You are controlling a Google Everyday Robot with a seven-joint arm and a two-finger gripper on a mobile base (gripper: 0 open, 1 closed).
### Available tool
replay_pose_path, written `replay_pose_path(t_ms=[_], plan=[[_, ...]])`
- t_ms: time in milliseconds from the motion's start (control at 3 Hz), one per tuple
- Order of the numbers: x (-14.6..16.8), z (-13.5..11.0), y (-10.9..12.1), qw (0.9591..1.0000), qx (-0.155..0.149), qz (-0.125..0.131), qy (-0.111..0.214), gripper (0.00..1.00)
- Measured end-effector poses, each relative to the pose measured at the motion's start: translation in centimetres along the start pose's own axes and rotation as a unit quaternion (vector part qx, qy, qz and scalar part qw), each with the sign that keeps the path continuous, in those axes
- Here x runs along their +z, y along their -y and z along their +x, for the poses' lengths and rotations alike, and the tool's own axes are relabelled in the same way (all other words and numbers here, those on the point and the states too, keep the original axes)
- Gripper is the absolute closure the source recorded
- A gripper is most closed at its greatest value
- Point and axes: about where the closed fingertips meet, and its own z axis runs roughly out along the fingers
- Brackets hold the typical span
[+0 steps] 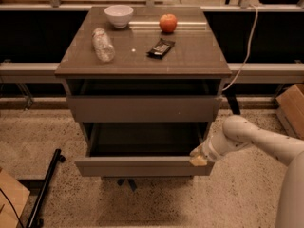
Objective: Open middle drawer
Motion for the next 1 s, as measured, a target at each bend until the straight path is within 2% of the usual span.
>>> replay_pose_path(t_ms=[667,1000], plan=[[0.0,0.0,0.0,1.0000,0.000,0.000,0.000,0.36],[0.7,1.3,-1.0,0.9992,0.011,-0.026,-0.030,0.13]])
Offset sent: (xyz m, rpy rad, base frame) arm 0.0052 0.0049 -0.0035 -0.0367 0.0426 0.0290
